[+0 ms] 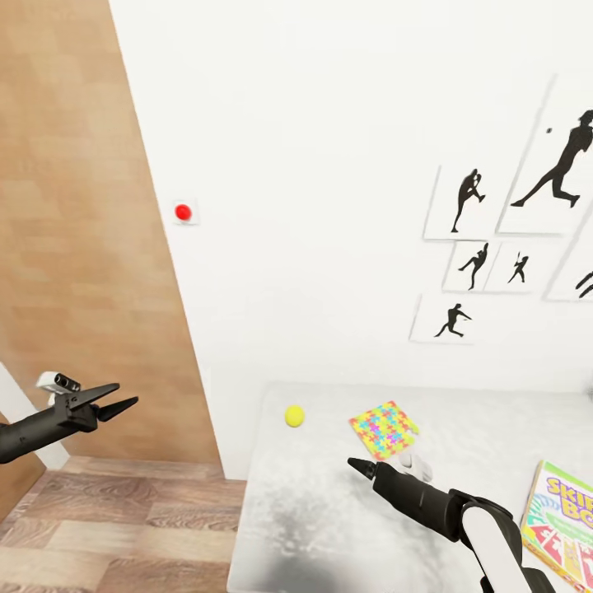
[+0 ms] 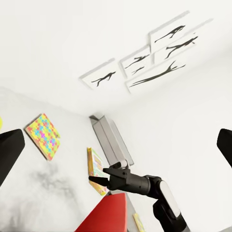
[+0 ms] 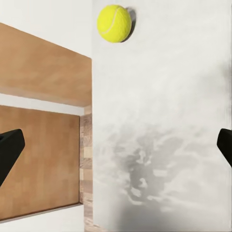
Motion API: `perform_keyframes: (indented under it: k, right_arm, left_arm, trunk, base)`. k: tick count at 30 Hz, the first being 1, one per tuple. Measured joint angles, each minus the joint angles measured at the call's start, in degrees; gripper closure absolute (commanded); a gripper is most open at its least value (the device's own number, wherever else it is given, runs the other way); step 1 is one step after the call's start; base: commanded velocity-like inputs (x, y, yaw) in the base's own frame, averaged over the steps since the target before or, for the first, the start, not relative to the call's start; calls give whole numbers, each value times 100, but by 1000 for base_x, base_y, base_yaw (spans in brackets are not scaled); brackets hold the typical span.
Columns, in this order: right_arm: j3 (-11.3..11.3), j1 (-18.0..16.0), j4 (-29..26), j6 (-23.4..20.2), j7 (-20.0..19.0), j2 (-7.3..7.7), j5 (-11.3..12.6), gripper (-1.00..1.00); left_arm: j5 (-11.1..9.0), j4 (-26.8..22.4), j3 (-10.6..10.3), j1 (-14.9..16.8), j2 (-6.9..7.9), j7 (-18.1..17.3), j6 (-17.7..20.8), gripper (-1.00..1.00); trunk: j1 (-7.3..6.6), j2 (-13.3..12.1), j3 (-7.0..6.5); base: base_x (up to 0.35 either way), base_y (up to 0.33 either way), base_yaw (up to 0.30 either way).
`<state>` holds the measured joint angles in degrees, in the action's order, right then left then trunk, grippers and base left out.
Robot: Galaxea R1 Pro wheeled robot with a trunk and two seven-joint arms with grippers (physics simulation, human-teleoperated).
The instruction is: Put all the toys in the child's room - the three board games (two on the bed and one on the table), the two jigsaw puzzles on the table, and the tennis ball on the table - inside the toy box on the table in the child's room.
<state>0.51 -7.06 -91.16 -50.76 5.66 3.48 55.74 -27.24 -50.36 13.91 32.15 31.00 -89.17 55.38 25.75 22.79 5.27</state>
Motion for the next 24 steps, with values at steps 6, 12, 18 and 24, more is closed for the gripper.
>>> perform_keyframes:
  k: [6, 12, 18, 24]
  right_arm:
    - [0, 0, 0, 0, 0, 5, -1, -100]
    - [1, 0, 0, 0, -1, 3, -1, -100]
    - [1, 0, 0, 0, 0, 7, -1, -100]
    - [-6, 0, 0, 0, 3, -1, -1, -100]
  left_arm:
    - [-2, 1, 5, -2, 1, 0, 0, -100]
    - [-5, 2, 0, -2, -2, 5, 0, -100]
    - [-4, -2, -6, -3, -7, 17, 6, -100]
    - [23, -26, -279, -1, -17, 56, 13, -100]
  trunk:
    - [0, 1, 0]
    - [-1, 1, 0]
    - [0, 1, 0]
    - [0, 1, 0]
  base:
    - [17, -26, -4]
    - [138, -113, 0]
    - [25, -20, 0]
    - [3, -2, 0]
